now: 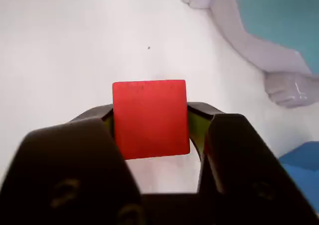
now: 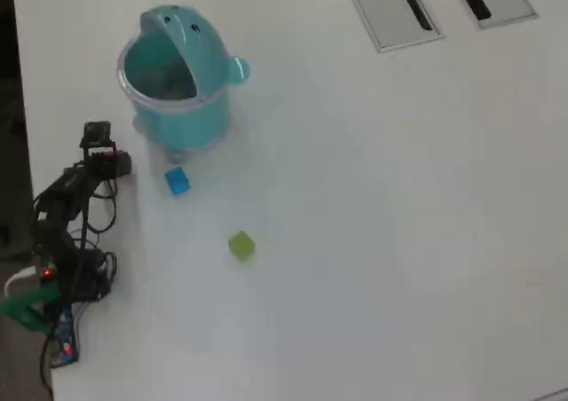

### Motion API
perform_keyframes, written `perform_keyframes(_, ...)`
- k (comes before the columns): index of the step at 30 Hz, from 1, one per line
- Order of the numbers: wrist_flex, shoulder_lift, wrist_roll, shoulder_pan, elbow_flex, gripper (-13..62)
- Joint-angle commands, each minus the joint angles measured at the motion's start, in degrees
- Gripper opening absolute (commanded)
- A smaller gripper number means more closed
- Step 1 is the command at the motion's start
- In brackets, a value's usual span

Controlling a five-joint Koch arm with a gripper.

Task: Grasp RGB lego blocks and put them in the bin one by one.

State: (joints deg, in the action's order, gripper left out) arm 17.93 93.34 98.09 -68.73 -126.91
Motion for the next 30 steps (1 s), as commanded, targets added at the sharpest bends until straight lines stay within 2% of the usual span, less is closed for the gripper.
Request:
perform_keyframes(1,-1.2,4.1,0.1,-0.1,1.3,16.3)
perform_keyframes(4,0.1,7.1,0.1,-0.1,1.3,13.3)
perform_keyframes(14,3.1,17.5,-1.6,1.1,2.1,13.1)
perform_keyframes(16,3.1,19.6,-2.7,1.3,2.9,10.4)
perform_keyframes(21,2.4,25.2,-4.8,1.8,4.5,10.0)
perform_keyframes(27,-2.5,28.7,-6.9,1.8,9.8,9.9)
perform_keyframes(30,-10.4,29.1,-12.7,1.8,11.9,10.0)
